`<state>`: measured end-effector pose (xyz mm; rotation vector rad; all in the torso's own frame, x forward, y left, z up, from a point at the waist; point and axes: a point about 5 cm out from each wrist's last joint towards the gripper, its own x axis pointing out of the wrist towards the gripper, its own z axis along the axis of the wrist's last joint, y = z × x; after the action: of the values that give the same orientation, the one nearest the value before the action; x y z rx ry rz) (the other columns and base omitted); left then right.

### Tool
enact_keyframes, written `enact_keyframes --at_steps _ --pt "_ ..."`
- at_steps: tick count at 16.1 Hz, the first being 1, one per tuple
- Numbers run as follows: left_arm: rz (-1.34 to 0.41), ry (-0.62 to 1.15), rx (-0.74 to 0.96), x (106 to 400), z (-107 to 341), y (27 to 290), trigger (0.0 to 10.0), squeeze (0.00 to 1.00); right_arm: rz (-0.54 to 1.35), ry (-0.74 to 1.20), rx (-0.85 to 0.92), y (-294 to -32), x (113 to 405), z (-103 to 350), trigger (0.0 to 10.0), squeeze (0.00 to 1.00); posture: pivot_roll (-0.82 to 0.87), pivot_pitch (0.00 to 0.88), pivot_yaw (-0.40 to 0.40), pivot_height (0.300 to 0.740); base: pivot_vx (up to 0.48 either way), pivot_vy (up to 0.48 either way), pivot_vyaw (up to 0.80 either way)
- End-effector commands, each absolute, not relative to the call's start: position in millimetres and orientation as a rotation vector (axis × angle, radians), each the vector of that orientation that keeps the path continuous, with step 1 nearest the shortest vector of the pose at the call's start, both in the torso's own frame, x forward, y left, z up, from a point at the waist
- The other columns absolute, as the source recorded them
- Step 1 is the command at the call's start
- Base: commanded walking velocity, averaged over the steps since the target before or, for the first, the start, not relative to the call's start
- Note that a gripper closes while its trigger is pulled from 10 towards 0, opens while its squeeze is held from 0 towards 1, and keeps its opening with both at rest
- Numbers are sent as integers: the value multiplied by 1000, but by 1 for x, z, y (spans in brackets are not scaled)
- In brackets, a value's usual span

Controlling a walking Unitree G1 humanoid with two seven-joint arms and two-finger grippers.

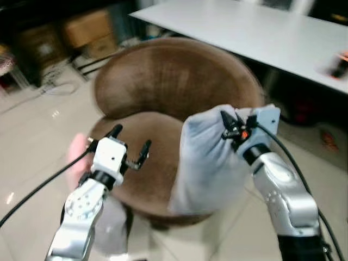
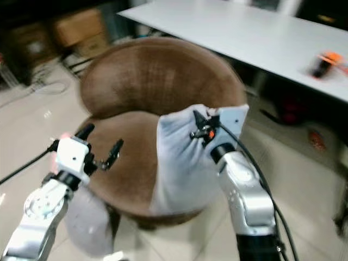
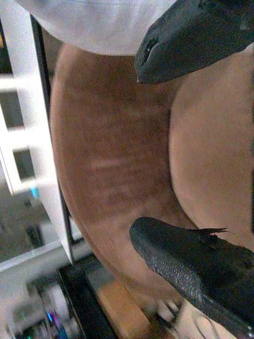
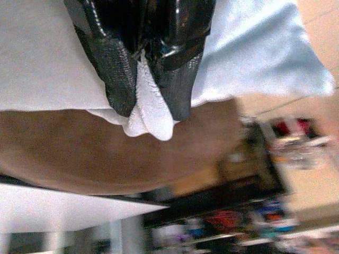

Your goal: Move the pillow to the sofa from floor

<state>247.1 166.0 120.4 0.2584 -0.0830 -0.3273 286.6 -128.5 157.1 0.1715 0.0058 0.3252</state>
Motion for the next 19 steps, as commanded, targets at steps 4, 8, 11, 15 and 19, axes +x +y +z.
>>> enact_keyframes --at_steps 4,8,11,15,19 --pt "-335 -88 251 245 123 166 10000 0 432 -57 205 -116 285 172 10000 0 -47 0 30 740 336 0 0" --pt "-333 -82 247 244 123 166 10000 0 492 -59 192 -111 283 175 10000 0 -46 0 27 740 339 0 0" --pt "-337 -80 242 242 123 165 10000 0 532 -58 201 -108 282 177 10000 0 -47 0 26 740 339 0 0" --pt "-345 -74 239 241 122 164 10000 0 650 -75 208 -97 275 186 10000 0 -45 0 22 740 339 0 0" --pt "-344 -72 244 240 122 163 10000 0 712 -94 202 -92 275 194 10000 0 -43 0 20 740 308 0 0"
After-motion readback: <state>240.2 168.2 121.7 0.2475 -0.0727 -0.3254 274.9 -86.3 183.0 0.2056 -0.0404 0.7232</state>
